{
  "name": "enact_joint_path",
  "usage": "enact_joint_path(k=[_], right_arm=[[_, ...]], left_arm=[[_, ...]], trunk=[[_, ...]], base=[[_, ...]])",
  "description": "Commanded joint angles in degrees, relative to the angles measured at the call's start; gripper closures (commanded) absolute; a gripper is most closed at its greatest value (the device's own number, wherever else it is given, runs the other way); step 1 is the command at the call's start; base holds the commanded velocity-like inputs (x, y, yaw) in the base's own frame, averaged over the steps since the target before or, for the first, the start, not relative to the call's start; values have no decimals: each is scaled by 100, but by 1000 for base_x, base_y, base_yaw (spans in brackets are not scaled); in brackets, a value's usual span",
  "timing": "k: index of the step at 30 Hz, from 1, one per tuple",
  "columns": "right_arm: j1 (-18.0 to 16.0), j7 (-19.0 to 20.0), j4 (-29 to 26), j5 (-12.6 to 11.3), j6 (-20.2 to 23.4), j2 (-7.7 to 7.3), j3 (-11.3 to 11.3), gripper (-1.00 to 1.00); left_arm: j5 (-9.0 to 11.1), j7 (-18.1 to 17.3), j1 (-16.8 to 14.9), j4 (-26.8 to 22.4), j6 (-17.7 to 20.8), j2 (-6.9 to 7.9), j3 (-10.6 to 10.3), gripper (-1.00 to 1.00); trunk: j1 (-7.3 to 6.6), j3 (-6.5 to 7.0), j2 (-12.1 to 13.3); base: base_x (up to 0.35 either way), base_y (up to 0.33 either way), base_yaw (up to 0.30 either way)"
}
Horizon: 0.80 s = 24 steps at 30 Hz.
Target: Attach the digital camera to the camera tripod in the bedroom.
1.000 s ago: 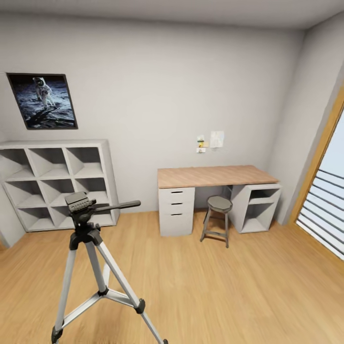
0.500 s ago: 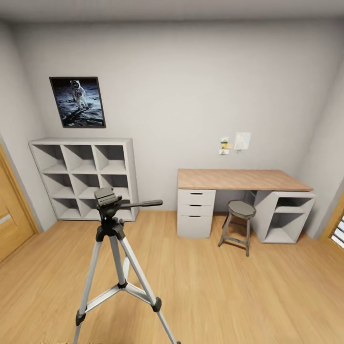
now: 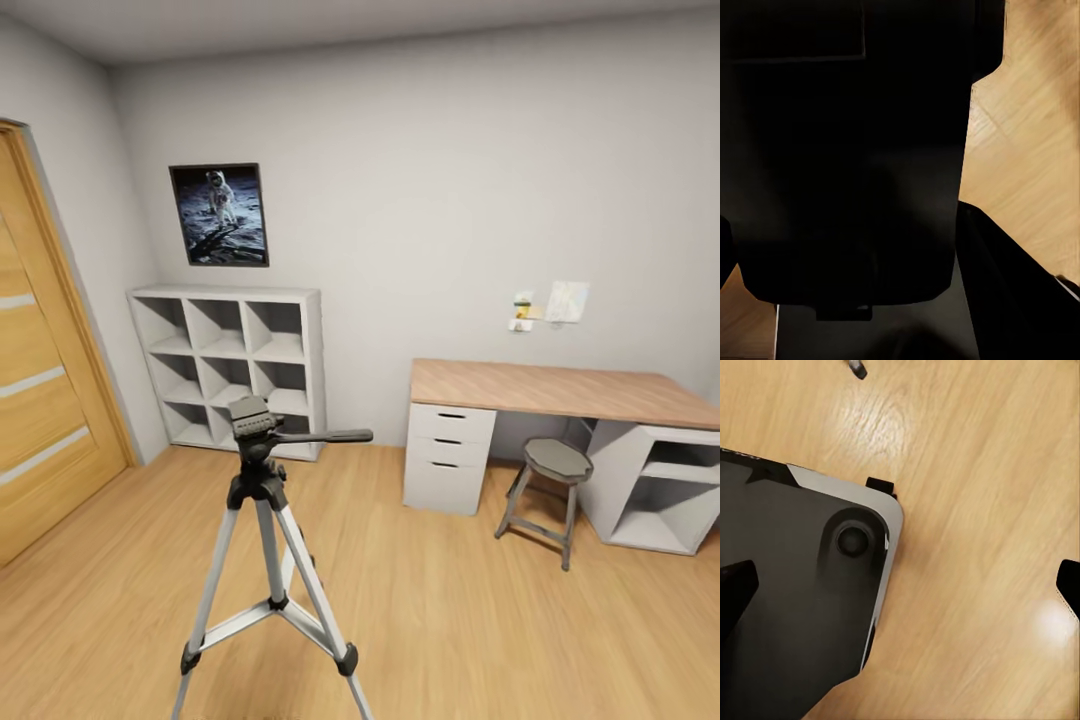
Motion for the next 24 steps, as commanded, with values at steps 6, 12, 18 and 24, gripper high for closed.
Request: enact_joint_path(k=[6, 12, 18, 24], right_arm=[[-3, 14, 11, 42, -28, -4, -44, -100], [-3, 14, 11, 42, -28, -4, -42, -100], [-3, 14, 11, 42, -28, -4, -42, -100], [-3, 14, 11, 42, -28, -4, -42, -100]], left_arm=[[39, 21, -1, -1, -11, -1, -50, 100], [44, 21, -1, -1, -17, -1, -49, 100], [44, 24, -1, -1, -18, -1, -43, 100], [45, 29, -1, -1, -19, -1, -42, 100]], trunk=[[2, -1, -3], [2, -1, -3], [2, -1, -3], [2, -1, -3]], base=[[10, -8, 300], [2, -2, 300], [0, 0, 300], [0, 0, 300]])
